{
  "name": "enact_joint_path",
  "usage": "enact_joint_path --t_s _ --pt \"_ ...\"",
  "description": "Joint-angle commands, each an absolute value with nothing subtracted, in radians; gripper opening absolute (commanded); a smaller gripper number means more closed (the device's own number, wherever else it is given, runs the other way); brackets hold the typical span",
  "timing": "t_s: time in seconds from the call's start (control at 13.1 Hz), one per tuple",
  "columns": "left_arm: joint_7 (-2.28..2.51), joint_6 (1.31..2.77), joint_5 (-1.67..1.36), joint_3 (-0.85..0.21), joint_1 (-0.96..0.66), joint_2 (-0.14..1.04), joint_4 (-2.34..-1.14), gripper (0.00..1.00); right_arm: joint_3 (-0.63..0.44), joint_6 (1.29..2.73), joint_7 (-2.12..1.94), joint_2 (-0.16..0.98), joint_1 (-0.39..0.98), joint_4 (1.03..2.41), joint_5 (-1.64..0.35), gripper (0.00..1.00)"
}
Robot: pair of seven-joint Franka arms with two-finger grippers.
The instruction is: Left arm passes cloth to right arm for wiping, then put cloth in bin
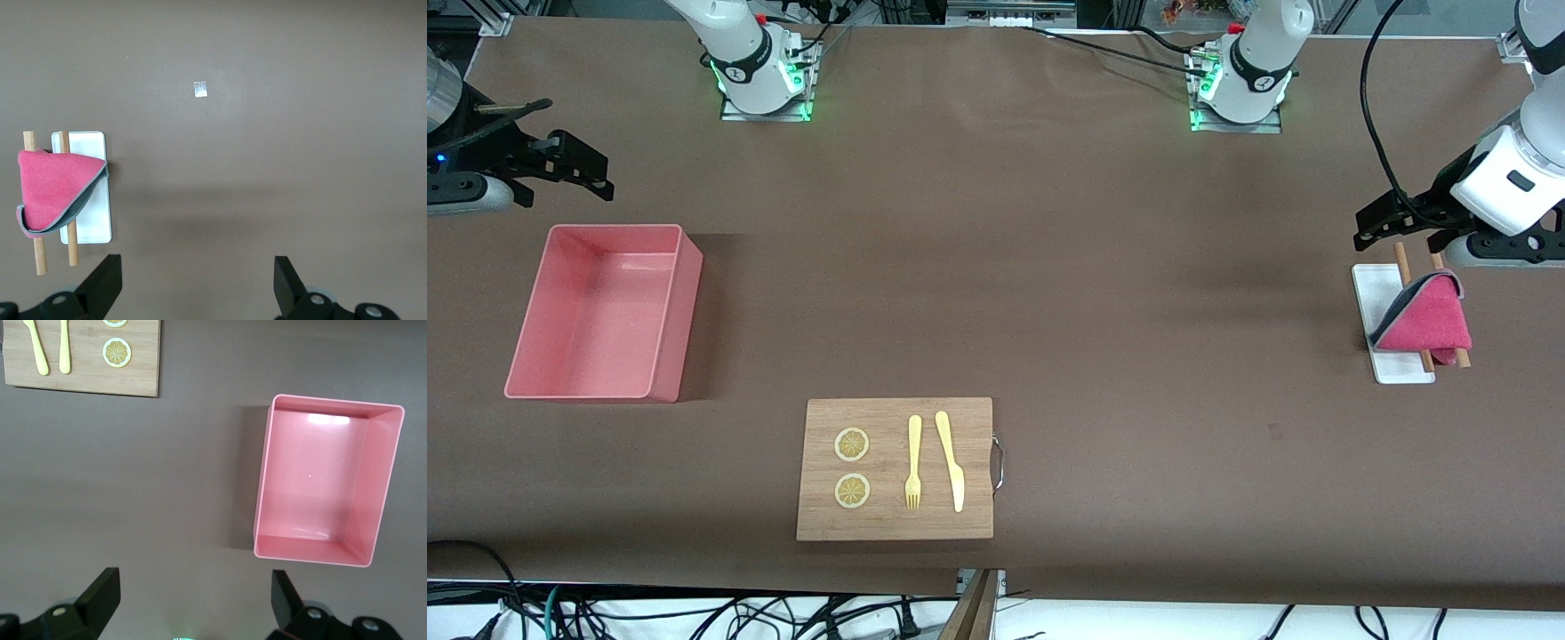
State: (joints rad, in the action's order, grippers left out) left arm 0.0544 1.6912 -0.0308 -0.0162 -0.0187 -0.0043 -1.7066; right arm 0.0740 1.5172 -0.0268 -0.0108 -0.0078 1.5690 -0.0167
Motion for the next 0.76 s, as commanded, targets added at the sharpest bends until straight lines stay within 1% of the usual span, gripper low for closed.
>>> enact_joint_path --t_s 0.0,0.69 --pt "0.064 1.704 -0.043 0.000 -0.043 -0.026 -1.729 1.00 0.078 1.493 -0.040 -0.002 -0.014 1.546 -0.008 1.00" --pt "0.063 1.686 -0.040 0.000 -0.054 -0.025 -1.736 1.00 0.083 1.482 -0.034 -0.003 -0.012 1.546 -0.008 1.00"
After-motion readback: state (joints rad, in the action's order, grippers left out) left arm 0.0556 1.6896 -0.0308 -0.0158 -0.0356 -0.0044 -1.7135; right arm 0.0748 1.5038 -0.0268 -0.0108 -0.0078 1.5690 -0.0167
